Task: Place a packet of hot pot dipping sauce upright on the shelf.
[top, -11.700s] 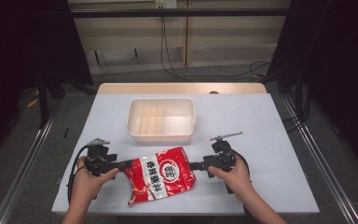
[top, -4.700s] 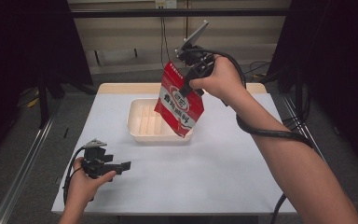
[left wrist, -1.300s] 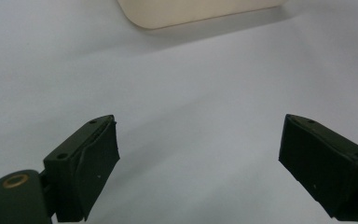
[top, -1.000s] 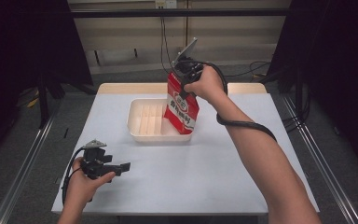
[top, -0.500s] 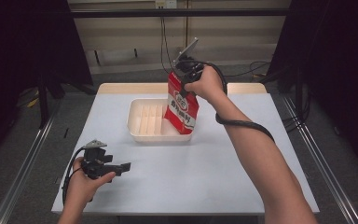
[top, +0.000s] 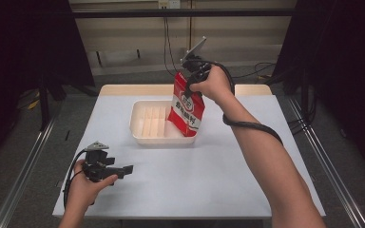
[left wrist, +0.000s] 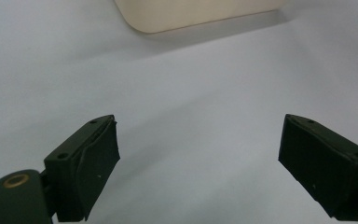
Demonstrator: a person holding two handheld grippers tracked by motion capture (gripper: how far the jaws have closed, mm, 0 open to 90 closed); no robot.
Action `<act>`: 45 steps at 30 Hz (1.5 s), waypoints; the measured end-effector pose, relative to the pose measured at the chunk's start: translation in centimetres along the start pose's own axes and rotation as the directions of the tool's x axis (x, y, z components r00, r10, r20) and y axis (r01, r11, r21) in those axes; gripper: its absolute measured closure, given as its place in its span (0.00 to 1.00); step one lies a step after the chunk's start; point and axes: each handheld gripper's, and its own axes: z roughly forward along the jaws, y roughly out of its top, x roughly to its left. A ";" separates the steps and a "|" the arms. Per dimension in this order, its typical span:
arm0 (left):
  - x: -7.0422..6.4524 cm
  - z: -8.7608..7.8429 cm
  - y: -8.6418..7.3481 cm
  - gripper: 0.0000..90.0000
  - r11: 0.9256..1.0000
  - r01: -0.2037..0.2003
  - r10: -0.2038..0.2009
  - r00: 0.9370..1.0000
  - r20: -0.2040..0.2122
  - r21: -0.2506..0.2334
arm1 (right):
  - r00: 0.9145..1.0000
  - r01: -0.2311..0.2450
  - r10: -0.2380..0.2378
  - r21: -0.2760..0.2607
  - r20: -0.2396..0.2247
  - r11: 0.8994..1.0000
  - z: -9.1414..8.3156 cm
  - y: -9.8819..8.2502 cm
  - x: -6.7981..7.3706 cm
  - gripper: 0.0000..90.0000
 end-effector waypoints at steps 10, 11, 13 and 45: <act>0.0 0.0 0.1 0.13 1.000 -0.014 0.014 1.000 -0.003 0.011 | 1.000 -0.016 0.017 -0.037 0.012 0.999 -0.5 -0.7 -0.9 0.53; 0.0 0.0 0.1 0.13 1.000 -0.014 0.014 1.000 -0.004 0.008 | 0.999 -0.032 0.031 -0.060 -0.006 0.998 -0.6 -0.9 -1.1 0.45; 0.0 -0.1 0.1 0.13 1.000 -0.013 0.013 1.000 -0.002 0.010 | 0.999 -0.045 0.045 -0.067 -0.009 0.997 -0.7 -1.0 -1.2 0.40; -0.3 0.2 0.2 0.13 1.000 -0.015 0.015 1.000 -0.006 0.011 | 0.998 -0.031 0.028 -0.065 -0.049 0.997 -2.4 -5.0 -0.8 0.24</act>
